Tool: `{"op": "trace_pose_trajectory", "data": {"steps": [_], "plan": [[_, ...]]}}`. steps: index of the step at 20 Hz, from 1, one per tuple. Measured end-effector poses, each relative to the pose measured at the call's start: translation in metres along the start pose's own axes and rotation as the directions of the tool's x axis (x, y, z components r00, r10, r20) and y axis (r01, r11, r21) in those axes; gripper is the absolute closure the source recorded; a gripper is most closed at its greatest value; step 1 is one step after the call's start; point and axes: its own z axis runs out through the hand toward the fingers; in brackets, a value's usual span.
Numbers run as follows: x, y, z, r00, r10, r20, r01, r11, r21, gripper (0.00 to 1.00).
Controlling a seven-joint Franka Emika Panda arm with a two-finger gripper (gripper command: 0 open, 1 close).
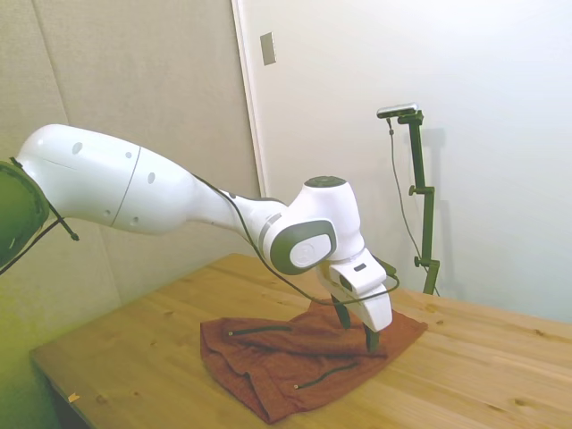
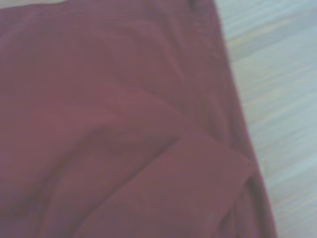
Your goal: Unfold the shorts
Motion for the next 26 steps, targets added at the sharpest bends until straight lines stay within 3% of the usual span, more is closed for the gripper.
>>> {"op": "trace_pose_trajectory", "data": {"steps": [4, 10, 11, 26], "plan": [[0.012, -0.009, 0.014, 0.999, 0.026, -0.022, -0.025, 0.999, 0.026, 0.0], [0.002, -0.026, 0.03, 0.999, 0.026, 0.046, -0.03, 0.996, 0.088, 0.0], [0.001, -0.027, 0.033, 0.999, 0.023, 0.05, -0.027, 0.996, 0.086, 1.0], [-0.002, -0.026, 0.045, 0.996, -0.01, 0.085, 0.003, 0.996, 0.087, 1.0]]}}
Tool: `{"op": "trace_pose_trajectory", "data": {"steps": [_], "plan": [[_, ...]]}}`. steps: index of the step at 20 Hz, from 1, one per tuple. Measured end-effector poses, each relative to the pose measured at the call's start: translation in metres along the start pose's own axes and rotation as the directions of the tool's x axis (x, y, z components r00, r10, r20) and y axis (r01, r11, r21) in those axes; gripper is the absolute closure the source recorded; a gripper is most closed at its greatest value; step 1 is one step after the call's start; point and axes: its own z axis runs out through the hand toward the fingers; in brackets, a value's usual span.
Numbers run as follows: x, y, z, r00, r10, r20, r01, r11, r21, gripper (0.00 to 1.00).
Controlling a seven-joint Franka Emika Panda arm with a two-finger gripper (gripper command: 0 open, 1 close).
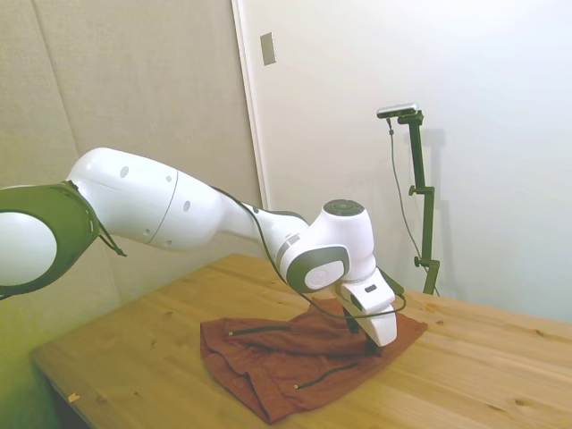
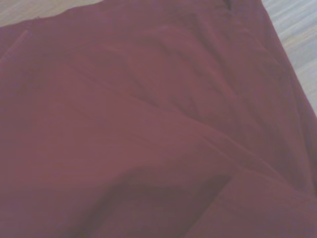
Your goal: Unfold the shorts
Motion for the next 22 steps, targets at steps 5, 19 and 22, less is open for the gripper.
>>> {"op": "trace_pose_trajectory", "data": {"steps": [5, 19, 22], "plan": [[0.002, 0.0, -0.001, 1.0, -0.014, -0.004, 0.014, 1.0, 0.009, 1.0], [-0.03, -0.023, -0.014, 0.993, -0.094, 0.076, 0.082, 0.986, 0.143, 1.0], [-0.058, -0.038, -0.028, 0.975, -0.157, 0.16, 0.123, 0.971, 0.205, 1.0]]}}
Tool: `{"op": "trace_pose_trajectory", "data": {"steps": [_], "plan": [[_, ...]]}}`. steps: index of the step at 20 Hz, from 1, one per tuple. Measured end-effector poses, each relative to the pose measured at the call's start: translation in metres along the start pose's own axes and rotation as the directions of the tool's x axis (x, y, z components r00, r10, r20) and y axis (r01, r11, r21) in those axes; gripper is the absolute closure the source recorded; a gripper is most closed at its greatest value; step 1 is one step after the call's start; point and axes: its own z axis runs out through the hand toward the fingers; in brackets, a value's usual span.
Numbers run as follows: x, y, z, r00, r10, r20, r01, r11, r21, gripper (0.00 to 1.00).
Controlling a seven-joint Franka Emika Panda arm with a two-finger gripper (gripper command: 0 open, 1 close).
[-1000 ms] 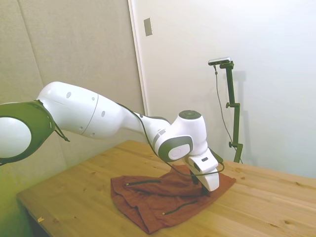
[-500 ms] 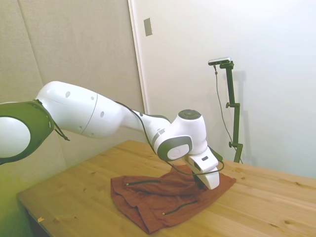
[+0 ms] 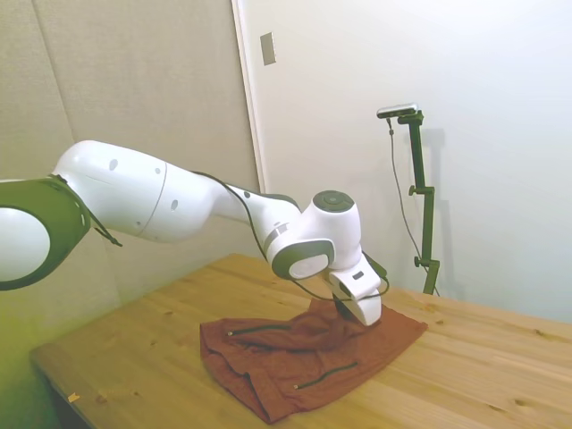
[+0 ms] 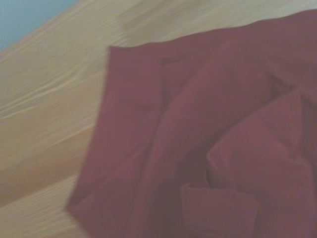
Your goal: Unfold the shorts
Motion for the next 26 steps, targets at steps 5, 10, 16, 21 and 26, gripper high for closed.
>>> {"op": "trace_pose_trajectory", "data": {"steps": [5, 10, 16, 21, 26], "plan": [[-0.033, -0.041, -0.009, 0.995, -0.079, 0.068, 0.077, 0.996, 0.039, 1.0], [-0.068, -0.099, -0.016, 0.983, -0.171, 0.072, 0.166, 0.984, 0.063, 1.0], [-0.135, -0.152, 0.009, 0.961, -0.275, 0.039, 0.274, 0.961, 0.026, 0.0], [-0.162, -0.17, 0.037, 0.948, -0.316, 0.028, 0.315, 0.949, 0.027, 0.0], [-0.183, -0.192, 0.046, 0.94, -0.34, 0.017, 0.339, 0.94, 0.026, 0.0]]}}
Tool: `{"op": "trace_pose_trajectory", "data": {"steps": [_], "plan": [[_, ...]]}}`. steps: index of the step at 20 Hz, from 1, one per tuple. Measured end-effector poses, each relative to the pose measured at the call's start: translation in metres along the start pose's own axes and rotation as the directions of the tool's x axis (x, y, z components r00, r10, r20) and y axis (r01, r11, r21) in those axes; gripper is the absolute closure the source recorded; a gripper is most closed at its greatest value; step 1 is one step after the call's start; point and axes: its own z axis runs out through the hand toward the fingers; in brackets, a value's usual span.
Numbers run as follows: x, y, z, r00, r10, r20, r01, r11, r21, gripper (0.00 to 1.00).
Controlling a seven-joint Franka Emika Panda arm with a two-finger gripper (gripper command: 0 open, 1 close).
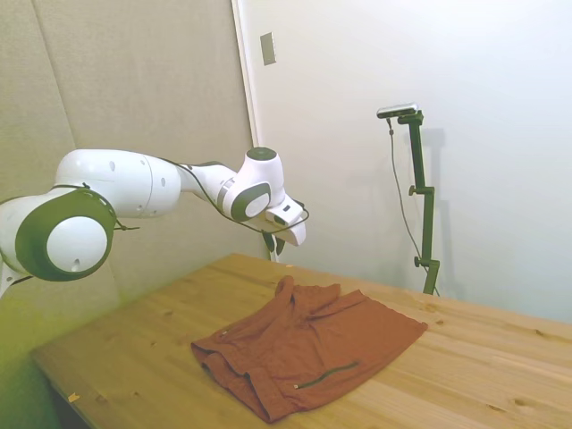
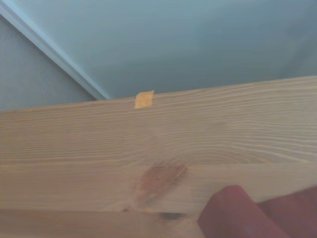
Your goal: Unfold the shorts
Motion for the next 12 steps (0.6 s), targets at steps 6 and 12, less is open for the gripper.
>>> {"op": "trace_pose_trajectory", "data": {"steps": [6, 12], "plan": [[0.003, 0.03, 0.017, 0.995, -0.008, -0.1, -0.01, 0.982, -0.186, 0.0], [-0.036, 0.078, -0.012, 0.991, -0.09, -0.098, 0.048, 0.926, -0.374, 0.0]]}}
